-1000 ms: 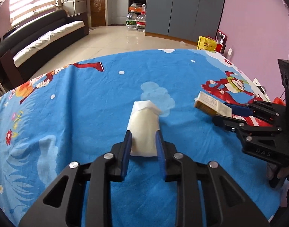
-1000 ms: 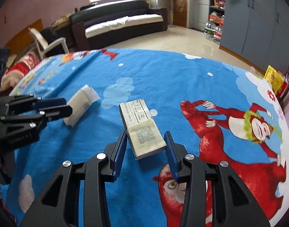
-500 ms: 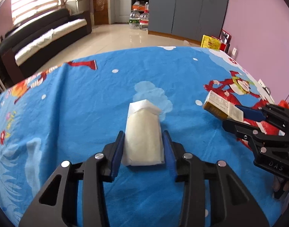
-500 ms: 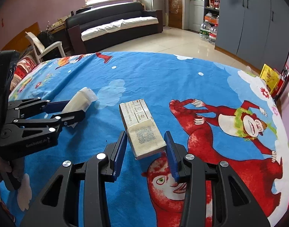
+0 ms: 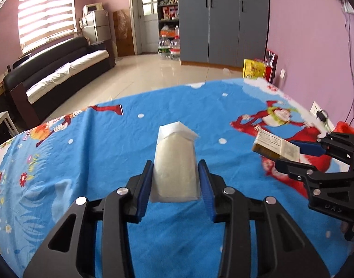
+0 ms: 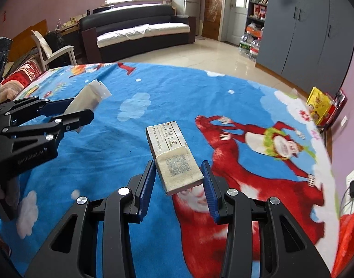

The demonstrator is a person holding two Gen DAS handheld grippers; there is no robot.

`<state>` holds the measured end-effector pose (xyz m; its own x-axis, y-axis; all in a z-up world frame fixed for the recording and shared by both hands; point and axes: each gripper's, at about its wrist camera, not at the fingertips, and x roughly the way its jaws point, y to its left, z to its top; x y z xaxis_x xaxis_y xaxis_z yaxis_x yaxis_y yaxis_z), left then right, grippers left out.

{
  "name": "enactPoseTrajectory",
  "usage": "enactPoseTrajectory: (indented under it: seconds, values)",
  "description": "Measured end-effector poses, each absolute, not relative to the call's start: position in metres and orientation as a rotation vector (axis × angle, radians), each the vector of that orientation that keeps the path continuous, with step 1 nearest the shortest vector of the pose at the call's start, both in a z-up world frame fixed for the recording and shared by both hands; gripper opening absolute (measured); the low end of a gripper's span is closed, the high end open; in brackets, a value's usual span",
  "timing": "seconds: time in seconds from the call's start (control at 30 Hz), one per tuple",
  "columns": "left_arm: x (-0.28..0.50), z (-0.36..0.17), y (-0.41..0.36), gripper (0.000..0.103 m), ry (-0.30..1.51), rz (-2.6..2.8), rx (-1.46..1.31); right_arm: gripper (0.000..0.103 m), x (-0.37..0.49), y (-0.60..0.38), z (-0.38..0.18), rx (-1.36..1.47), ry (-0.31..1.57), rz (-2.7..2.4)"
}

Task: Collect trash
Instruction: 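Carry the tissue packet and paper box over the red bin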

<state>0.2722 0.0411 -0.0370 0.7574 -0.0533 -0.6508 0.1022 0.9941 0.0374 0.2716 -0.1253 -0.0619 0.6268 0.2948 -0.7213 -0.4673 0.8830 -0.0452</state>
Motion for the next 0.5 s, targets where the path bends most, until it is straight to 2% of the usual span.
enactPoseTrajectory:
  seconds: [0.5]
  values:
    - [0.186,0.014,-0.020,0.038,0.556,-0.182,0.067,0.039,0.171,-0.181,-0.020,-0.213,0.627,0.404]
